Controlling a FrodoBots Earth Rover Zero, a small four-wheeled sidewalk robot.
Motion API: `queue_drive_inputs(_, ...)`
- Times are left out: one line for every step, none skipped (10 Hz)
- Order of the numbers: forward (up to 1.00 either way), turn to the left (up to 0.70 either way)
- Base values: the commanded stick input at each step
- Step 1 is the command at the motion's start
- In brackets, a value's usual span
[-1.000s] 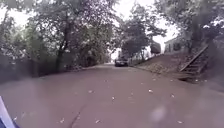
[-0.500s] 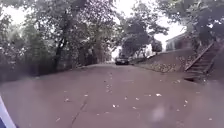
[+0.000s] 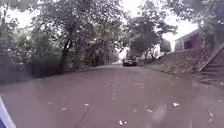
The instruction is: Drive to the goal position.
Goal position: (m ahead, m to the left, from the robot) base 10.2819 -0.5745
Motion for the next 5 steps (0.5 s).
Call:
queue_drive_inputs(0.70,0.00)
queue_drive_inputs(0.70,0.00)
queue_drive_inputs(0.70,0.00)
queue_drive_inputs(0.70,0.00)
queue_drive_inputs(0.70,0.00)
